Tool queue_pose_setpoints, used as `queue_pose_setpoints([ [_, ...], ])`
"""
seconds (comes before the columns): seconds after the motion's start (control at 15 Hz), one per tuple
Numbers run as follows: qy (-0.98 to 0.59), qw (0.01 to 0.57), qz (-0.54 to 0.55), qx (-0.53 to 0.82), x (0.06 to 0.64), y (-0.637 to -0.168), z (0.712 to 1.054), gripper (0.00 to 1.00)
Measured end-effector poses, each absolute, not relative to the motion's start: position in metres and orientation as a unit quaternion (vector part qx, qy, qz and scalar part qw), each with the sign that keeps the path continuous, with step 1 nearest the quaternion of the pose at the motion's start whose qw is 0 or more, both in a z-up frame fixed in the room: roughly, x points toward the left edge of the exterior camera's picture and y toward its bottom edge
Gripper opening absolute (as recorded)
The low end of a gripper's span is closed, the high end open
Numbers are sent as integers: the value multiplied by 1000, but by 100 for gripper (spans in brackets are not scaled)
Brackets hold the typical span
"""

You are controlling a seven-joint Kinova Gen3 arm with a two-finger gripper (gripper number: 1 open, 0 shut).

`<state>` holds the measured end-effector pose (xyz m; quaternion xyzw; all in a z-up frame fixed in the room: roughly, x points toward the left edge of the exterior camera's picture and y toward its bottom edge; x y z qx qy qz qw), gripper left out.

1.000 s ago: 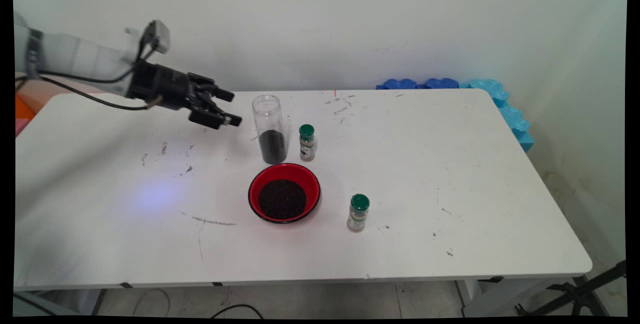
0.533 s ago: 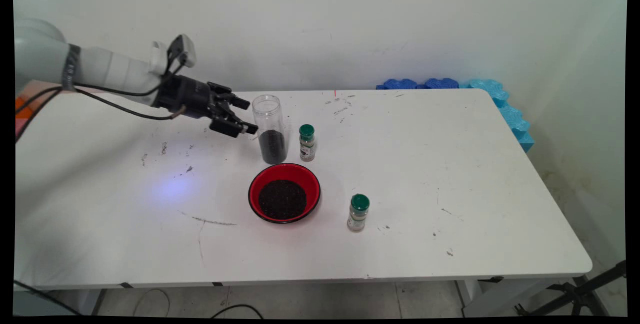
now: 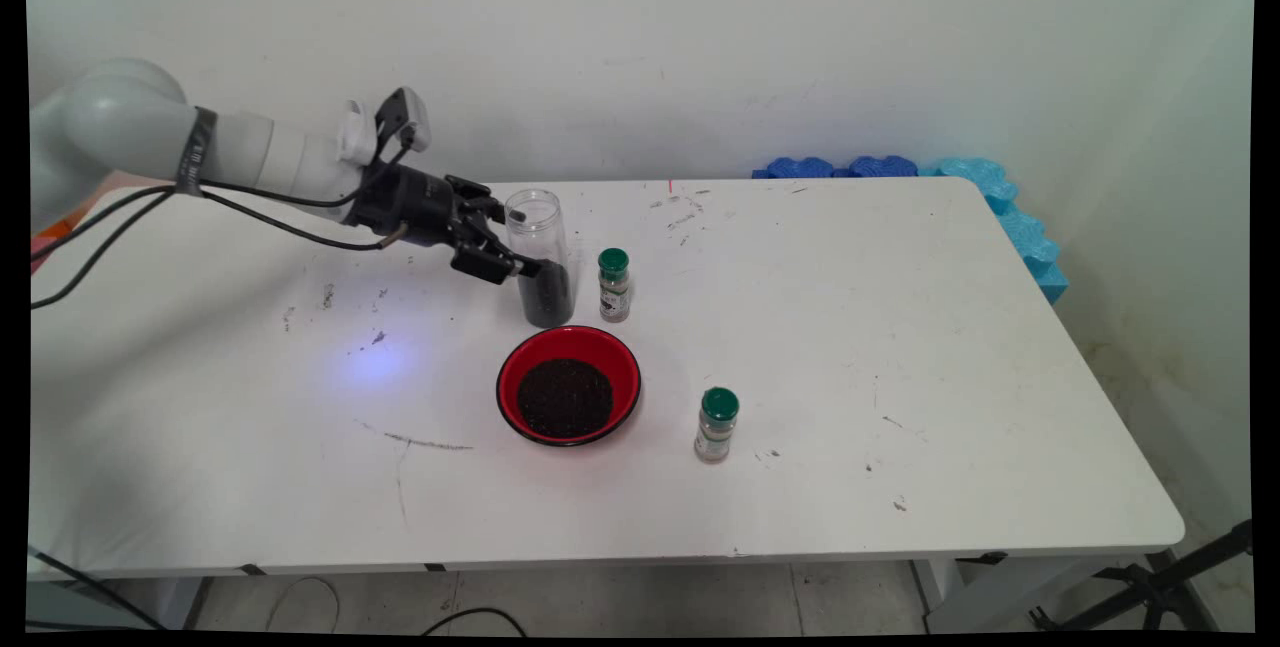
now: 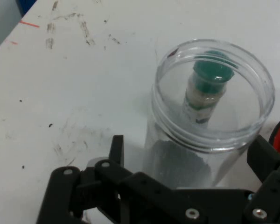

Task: Pick up the black seasoning powder from the table

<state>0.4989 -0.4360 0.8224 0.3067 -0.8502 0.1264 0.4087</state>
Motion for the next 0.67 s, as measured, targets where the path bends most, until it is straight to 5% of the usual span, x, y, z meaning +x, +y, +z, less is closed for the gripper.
queue_pose_setpoints([
  [0.53, -852, 411, 127, 299, 487, -449, 810, 100],
  [0.6, -852, 411, 127, 299, 486, -450, 809, 0],
  [0.67, -851, 412, 128, 299, 486, -451, 809, 0],
])
